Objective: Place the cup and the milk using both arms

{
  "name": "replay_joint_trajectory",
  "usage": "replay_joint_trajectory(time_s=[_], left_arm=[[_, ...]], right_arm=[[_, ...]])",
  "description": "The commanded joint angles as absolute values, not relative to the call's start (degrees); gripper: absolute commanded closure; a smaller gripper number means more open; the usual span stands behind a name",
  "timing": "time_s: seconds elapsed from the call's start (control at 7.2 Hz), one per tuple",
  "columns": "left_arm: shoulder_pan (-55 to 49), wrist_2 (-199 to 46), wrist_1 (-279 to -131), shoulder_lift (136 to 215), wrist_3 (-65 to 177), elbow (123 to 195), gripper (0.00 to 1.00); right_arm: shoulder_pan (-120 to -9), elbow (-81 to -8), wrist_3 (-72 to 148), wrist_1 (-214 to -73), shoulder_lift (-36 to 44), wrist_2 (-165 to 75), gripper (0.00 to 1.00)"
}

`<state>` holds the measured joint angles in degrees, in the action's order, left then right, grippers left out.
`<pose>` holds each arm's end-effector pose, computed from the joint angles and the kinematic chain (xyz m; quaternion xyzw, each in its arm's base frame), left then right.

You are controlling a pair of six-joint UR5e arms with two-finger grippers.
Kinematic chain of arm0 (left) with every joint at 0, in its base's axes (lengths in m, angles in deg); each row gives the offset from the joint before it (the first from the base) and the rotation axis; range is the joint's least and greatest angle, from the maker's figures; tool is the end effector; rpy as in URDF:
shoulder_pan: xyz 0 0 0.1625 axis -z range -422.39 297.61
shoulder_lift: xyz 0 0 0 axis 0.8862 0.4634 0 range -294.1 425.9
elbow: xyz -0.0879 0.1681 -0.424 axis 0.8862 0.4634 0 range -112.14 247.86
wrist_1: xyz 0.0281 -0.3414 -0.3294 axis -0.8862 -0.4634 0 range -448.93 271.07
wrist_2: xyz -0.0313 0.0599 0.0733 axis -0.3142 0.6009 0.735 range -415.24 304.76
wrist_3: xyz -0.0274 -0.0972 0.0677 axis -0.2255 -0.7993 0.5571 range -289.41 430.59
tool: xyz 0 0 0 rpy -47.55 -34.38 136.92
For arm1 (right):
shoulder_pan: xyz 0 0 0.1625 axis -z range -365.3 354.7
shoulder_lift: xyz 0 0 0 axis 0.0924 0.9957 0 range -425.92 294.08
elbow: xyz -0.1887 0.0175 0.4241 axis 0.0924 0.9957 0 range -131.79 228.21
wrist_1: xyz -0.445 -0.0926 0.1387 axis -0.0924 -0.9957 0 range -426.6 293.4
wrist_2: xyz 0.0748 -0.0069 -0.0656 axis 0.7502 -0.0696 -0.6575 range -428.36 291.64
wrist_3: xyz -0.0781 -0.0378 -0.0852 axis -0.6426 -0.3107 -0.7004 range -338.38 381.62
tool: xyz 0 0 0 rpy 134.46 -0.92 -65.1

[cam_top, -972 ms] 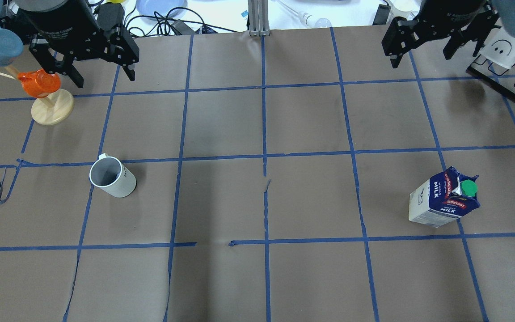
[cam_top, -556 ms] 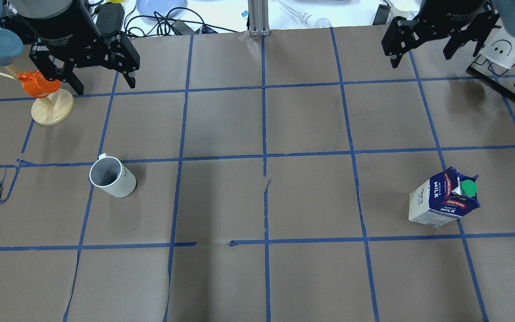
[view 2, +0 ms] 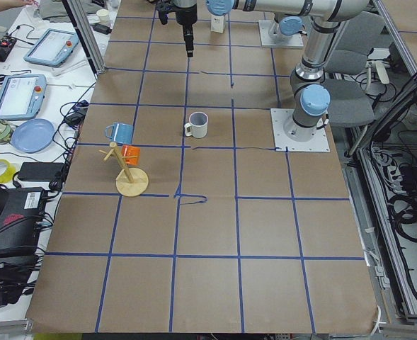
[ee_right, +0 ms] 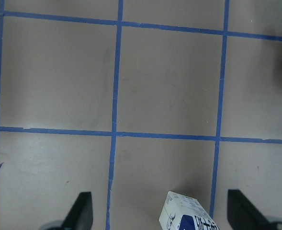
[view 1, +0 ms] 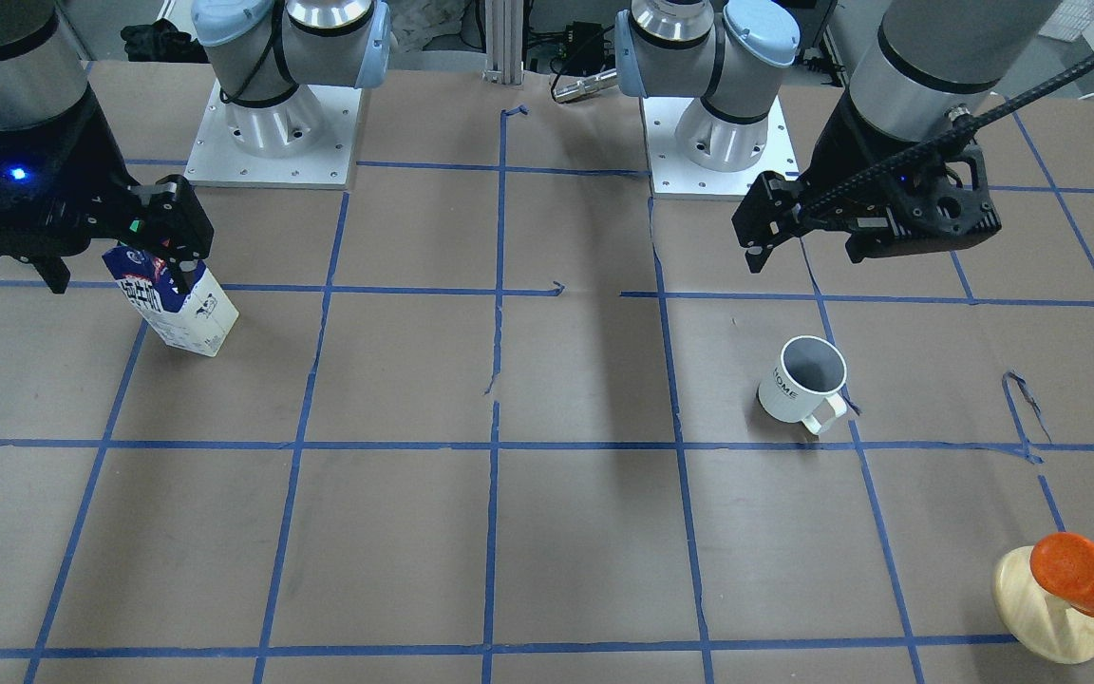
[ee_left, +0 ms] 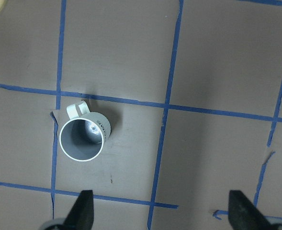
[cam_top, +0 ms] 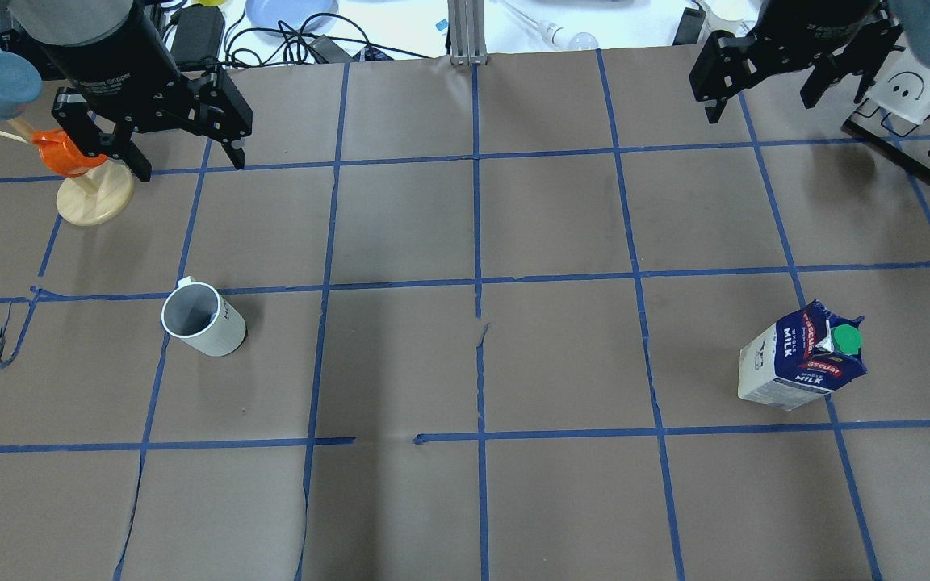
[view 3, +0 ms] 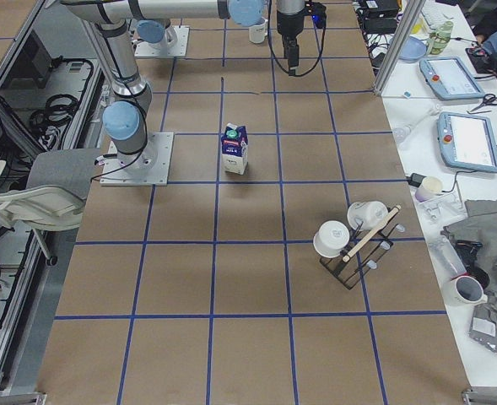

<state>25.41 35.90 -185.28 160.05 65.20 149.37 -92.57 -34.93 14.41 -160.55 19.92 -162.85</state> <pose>-0.1084 -0.5884 0.5354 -0.0660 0.9976 0.0173 0.0104 0.0949 -0.6077 0.5384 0.0367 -0.9969 0.0543 0.0440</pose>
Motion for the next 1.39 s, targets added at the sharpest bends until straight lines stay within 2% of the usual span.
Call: replay_joint_trajectory(time_s=[0.0,0.97,1.25], left_arm=[[25.41,35.91,-185.26,159.86,65.32,149.34,0.00],[23.22,36.52,-183.33,159.68,74.60,150.65,0.00],[17.09,36.61,-180.80,159.42,75.77,158.26,0.00]], right_arm=[[-92.58,-34.93,14.41,-160.55,19.86,-162.84,0.00],[-92.49,-34.85,14.24,-160.82,19.86,-162.84,0.00],[-92.49,-34.85,14.24,-160.64,19.86,-162.84,0.00]])
